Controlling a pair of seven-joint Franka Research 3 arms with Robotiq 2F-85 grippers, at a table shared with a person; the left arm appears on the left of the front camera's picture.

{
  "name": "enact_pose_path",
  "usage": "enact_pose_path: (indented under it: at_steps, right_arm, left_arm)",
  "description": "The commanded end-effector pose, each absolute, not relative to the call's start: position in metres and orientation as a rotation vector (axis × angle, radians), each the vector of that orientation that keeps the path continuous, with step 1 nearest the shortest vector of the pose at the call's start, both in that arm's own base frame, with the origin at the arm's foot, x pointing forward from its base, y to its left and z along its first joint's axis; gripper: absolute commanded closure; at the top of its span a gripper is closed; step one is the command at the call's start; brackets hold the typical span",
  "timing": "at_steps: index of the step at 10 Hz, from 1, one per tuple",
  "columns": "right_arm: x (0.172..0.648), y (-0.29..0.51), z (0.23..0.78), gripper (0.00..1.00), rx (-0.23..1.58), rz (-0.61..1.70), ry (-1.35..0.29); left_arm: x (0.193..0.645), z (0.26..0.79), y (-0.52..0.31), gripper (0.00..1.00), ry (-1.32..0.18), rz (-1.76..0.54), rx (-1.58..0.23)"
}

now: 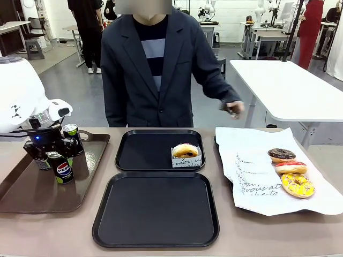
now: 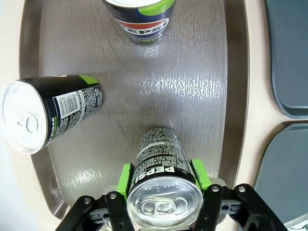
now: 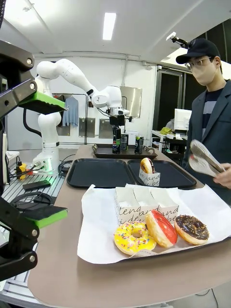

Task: Set up donuts and drinks on trays.
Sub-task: Pick up one Pepsi coke and place it on the Flat Tray.

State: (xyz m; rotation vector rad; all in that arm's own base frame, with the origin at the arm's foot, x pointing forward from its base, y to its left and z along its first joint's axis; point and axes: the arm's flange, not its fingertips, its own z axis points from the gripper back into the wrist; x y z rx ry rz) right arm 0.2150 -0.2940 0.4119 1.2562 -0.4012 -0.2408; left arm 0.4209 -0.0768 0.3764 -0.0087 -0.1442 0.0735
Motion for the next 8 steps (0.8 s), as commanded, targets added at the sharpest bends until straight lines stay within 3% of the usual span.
enact_pose_path:
  at_steps: [1, 6, 8]
  right_arm:
    - [0.215, -0.295, 0.413, 0.00, 1.269, -0.223, -0.421]
    - [0.215, -0.295, 0.413, 0.00, 1.269, -0.223, -0.421]
    - [0.215, -0.295, 0.413, 0.00, 1.269, -0.223, -0.421]
  left_arm:
    - [0.420, 0.383, -0.083, 1.00, -0.130, 0.061, 0.034]
    - [0.359, 0.517, -0.105, 1.00, -0.173, -0.132, 0.000]
    - [0.343, 0.534, -0.101, 1.00, -0.210, -0.145, -0.018]
